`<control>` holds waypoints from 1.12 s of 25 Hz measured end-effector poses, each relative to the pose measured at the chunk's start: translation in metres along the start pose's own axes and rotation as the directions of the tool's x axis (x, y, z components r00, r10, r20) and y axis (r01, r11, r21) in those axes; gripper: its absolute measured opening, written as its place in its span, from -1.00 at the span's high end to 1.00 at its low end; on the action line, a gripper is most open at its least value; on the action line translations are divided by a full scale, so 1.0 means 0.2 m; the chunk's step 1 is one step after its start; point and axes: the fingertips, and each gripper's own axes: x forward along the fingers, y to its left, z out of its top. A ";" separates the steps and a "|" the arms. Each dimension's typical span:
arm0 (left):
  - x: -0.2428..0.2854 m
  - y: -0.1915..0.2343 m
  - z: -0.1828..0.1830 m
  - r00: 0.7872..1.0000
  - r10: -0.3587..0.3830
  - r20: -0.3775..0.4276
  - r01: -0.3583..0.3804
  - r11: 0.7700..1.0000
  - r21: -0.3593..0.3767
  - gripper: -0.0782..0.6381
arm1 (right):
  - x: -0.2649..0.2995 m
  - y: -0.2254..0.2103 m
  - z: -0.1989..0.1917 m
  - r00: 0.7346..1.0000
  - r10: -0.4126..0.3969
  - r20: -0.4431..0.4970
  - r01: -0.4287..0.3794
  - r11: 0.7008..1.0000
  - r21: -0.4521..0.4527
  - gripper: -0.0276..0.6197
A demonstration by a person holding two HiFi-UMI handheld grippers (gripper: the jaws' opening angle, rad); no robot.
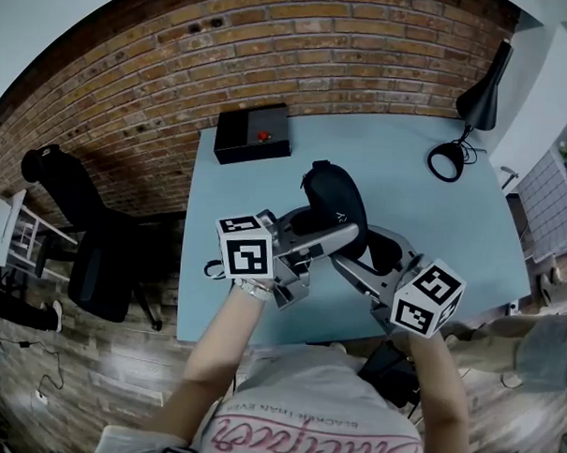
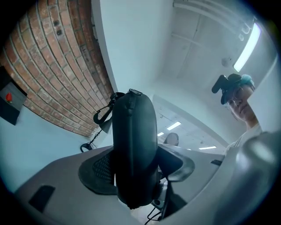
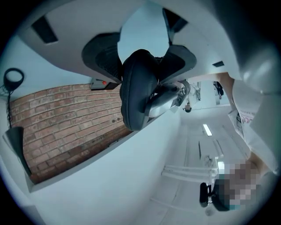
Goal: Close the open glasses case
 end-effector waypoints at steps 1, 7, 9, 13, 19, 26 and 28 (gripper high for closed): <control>0.00 0.01 0.00 1.000 0.028 0.006 -0.028 1.000 0.004 0.03 | 0.00 -0.01 0.00 0.999 -0.044 0.005 0.044 0.998 -0.037 0.08; 0.01 0.10 0.01 0.974 0.226 0.018 -0.226 0.974 0.015 -0.15 | -0.03 -0.11 0.02 0.924 -0.382 0.004 0.357 0.859 -0.368 0.08; 0.03 0.12 0.00 0.962 0.273 0.020 -0.273 0.962 0.011 -0.19 | -0.02 -0.11 0.02 0.899 -0.439 -0.004 0.391 0.806 -0.445 0.08; 0.05 0.14 -0.01 0.944 0.329 0.034 -0.328 0.944 -0.031 -0.22 | -0.02 -0.13 -0.01 0.853 -0.522 0.015 0.439 0.701 -0.563 0.08; 0.04 0.12 0.01 0.962 0.269 0.040 -0.266 0.962 -0.057 -0.19 | -0.03 -0.09 0.02 0.905 -0.425 -0.010 0.361 0.781 -0.510 0.08; 0.01 0.08 0.02 0.991 0.127 -0.045 -0.129 0.991 -0.046 -0.18 | -0.09 -0.05 0.06 0.979 -0.187 -0.080 0.152 0.933 -0.325 0.08; 0.00 0.07 0.02 0.992 0.106 -0.062 -0.109 0.993 -0.047 -0.18 | -0.10 -0.03 0.06 0.986 -0.141 -0.088 0.109 0.949 -0.294 0.08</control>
